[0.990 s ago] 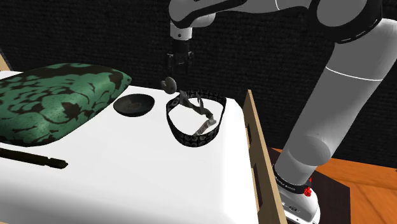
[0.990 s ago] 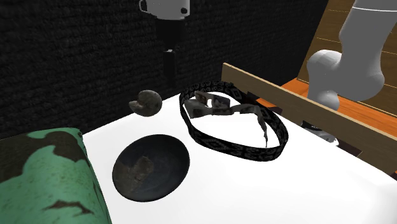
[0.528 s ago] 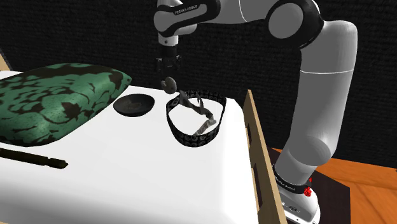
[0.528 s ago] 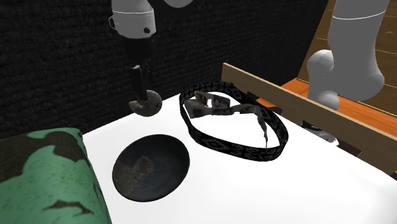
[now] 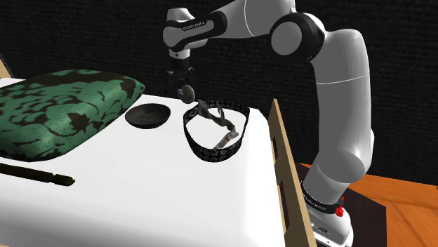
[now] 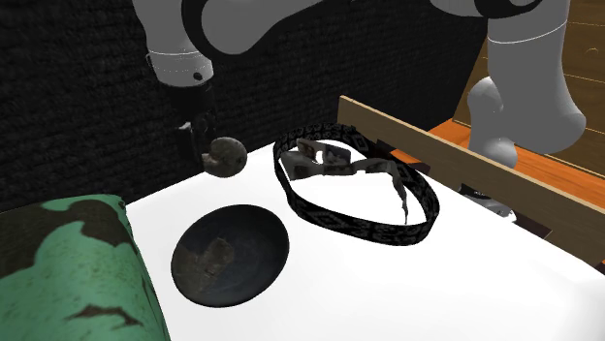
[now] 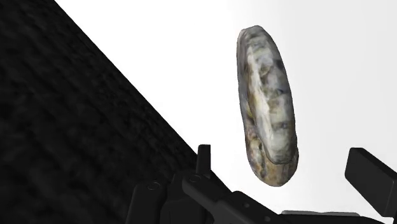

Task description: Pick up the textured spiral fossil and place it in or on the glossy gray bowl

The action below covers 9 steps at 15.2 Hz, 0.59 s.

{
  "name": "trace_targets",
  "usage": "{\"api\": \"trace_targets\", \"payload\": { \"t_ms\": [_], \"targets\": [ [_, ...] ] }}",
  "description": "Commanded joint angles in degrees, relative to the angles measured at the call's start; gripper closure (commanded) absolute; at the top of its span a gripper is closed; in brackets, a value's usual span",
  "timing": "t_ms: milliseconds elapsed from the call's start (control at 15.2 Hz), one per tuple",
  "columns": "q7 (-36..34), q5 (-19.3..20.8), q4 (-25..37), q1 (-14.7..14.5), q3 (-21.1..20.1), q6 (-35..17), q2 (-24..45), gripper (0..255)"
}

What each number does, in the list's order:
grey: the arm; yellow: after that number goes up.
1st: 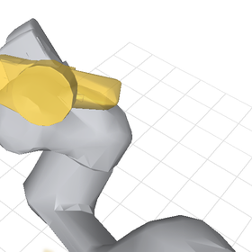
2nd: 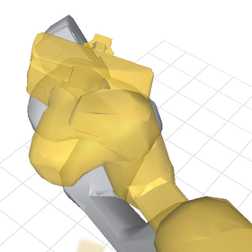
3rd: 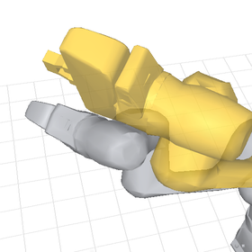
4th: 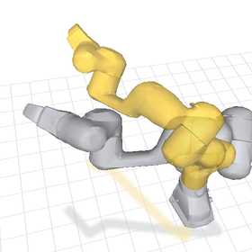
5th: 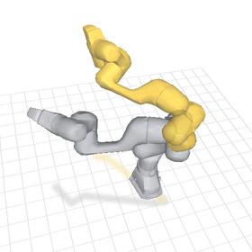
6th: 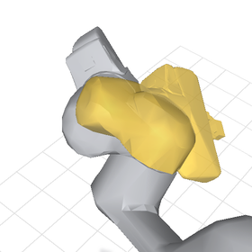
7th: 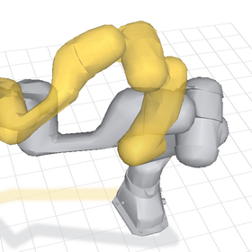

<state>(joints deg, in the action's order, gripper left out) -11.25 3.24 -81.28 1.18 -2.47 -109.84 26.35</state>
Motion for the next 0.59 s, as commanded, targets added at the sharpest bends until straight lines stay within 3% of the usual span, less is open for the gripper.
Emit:
{"api": "trace_targets", "payload": {
  "t_ms": [0, 528],
  "targets": [
    [-0.04, 0.04, -0.56, 0.01, 0.02, -1.15, 0.55, 0],
    [-0.06, 0.07, -1.30, 0.03, 0.04, -2.19, 0.86, 0]
  ]
}}
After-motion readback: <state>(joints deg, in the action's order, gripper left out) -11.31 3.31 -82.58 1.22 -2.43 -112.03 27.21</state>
